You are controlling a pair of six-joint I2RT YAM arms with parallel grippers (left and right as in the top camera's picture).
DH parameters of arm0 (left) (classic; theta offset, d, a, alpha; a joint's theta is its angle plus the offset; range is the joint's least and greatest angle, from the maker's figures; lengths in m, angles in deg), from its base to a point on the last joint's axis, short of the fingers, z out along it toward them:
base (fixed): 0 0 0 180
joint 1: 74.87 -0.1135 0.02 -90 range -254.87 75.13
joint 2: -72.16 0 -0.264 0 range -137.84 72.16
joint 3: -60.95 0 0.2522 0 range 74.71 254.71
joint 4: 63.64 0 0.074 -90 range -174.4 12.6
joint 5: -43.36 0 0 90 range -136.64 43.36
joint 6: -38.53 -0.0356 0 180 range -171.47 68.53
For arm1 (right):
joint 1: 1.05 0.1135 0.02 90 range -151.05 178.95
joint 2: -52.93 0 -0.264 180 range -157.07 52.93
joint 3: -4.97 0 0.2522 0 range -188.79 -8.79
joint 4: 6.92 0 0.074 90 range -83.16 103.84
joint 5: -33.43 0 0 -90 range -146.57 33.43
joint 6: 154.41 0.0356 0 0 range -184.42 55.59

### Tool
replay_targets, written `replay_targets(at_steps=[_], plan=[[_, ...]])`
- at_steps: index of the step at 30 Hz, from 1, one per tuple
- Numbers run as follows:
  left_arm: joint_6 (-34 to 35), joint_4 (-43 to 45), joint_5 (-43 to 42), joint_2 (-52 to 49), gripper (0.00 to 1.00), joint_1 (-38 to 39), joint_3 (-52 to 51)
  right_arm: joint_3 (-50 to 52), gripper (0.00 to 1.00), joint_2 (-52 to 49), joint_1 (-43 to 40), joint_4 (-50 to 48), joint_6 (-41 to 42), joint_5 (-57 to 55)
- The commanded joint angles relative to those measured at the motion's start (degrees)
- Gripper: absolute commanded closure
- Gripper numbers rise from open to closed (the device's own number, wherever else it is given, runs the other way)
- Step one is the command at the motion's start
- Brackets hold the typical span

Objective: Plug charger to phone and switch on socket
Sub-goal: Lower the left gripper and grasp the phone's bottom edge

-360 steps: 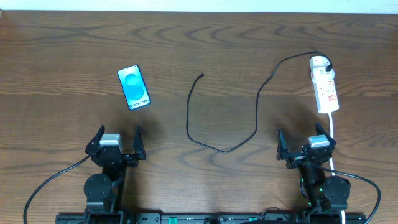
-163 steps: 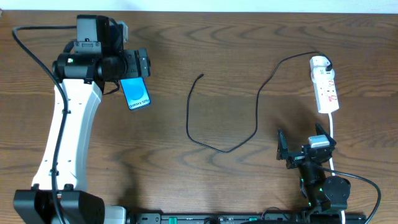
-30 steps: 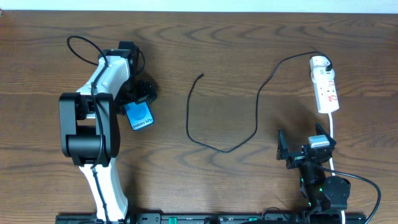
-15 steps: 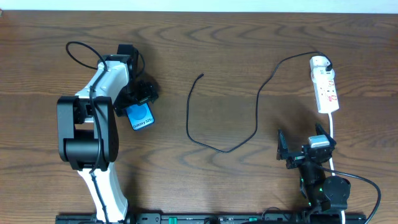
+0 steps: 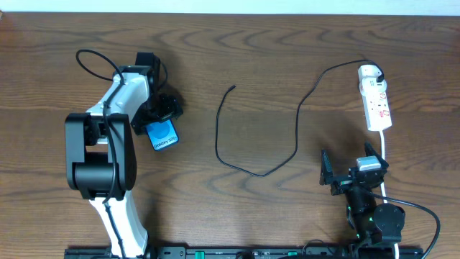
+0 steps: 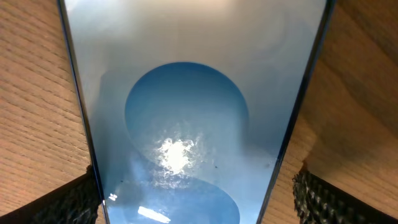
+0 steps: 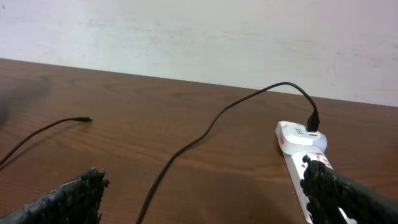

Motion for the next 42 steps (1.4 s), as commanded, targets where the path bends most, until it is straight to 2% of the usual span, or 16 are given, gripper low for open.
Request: replay_targets(at_steps=[1,7,15,17,20,21,34,42], plan=[[-1.01,2.12,0.68,-5.42,0.04,-1.49,-4.39,0.22,0.01,0.33,-0.42,0.09,-0.57,-0.22],[-0.81,2.45,0.68,-5.4,0.1,-3.41,-4.52,0.22,0.01,0.33,-0.42,0.09,-0.59,-0.22],[-0.83,2.69,0.68,-5.4,0.11,-3.5,-4.52,0.22,0.01,0.33,-0.42,0.09,-0.59,-0.22],[-0.85,2.69,0.7,-5.4,0.16,-3.5,-4.52,0.22,0.01,0.33,-0.42,0.09,-0.57,-0.22],[-0.81,2.67,0.68,-5.4,0.34,-3.5,-4.52,0.22,0.01,0.33,-0.42,0.09,-0.57,-0.22],[-0.81,2.62,0.66,-5.4,0.36,-3.5,-4.52,0.22,0.01,0.33,-0.42,0.09,-0.59,-0.22],[-0.87,0.17,-0.26,-5.03,0.35,-3.5,-3.3,0.22,0.01,0.33,-0.42,0.09,-0.57,-0.22],[-0.87,-2.56,-3.85,-0.07,0.36,-3.5,-0.57,0.22,0.01,0.33,-0.42,0.09,-0.59,-0.22]])
